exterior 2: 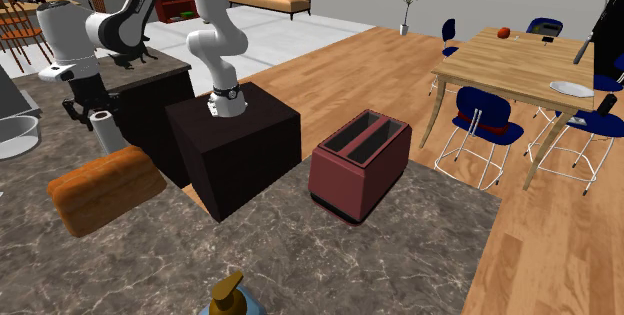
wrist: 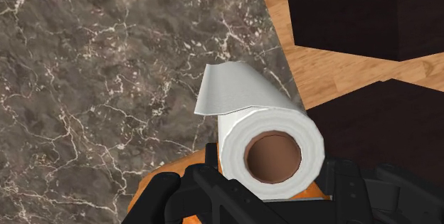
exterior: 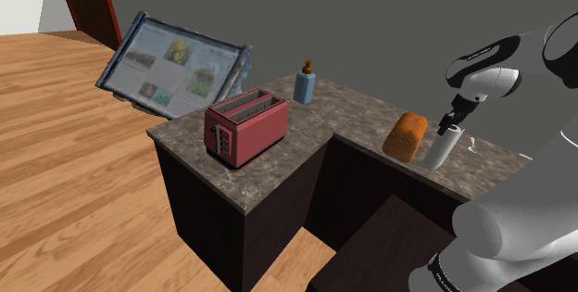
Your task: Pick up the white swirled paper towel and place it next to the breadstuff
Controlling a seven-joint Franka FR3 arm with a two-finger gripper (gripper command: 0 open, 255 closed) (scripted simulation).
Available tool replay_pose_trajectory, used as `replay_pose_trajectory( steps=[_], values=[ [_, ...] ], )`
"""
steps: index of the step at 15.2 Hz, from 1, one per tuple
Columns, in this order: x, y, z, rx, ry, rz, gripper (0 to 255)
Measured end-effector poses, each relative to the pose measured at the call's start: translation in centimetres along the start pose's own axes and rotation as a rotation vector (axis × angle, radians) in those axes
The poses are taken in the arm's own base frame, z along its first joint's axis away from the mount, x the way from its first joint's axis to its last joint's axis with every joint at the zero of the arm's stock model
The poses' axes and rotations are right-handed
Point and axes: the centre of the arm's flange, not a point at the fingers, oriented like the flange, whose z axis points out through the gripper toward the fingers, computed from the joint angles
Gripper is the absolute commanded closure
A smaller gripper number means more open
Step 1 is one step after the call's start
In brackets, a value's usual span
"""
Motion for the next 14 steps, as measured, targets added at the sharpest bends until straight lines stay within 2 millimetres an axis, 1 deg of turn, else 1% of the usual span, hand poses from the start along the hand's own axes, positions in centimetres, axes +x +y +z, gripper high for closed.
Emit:
replay_pose_trajectory(
  steps=[4,5,11,12,14],
  values=[
    [0.0,0.0,0.1,0.000,0.000,0.000,255],
    [0.0,0.0,0.1,0.000,0.000,0.000,0],
    [0.0,0.0,0.1,0.000,0.000,0.000,0],
    [0.0,0.1,-0.6,-0.001,0.001,0.000,0],
    [0.0,0.1,-2.7,-0.001,0.002,0.000,0]
  ],
)
